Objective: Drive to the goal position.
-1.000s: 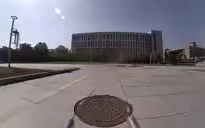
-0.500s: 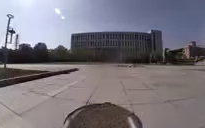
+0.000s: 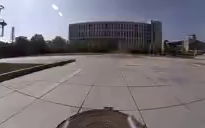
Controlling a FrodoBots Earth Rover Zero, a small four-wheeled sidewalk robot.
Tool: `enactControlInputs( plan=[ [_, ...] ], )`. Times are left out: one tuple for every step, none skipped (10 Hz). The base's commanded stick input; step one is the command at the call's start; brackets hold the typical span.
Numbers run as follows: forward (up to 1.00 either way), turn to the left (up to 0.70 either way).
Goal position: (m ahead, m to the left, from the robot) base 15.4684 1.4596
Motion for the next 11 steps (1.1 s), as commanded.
enactControlInputs(
  plan=[
    [0.7,0.0],
    [0.7,0.0],
    [0.7,0.0],
    [0.7,0.0],
    [0.7,0.0],
    [0.7,0.0],
    [0.7,0.0],
    [0.7,0.0],
    [0.7,0.0],
    [0.7,0.0],
    [0.7,0.0]
  ],
)
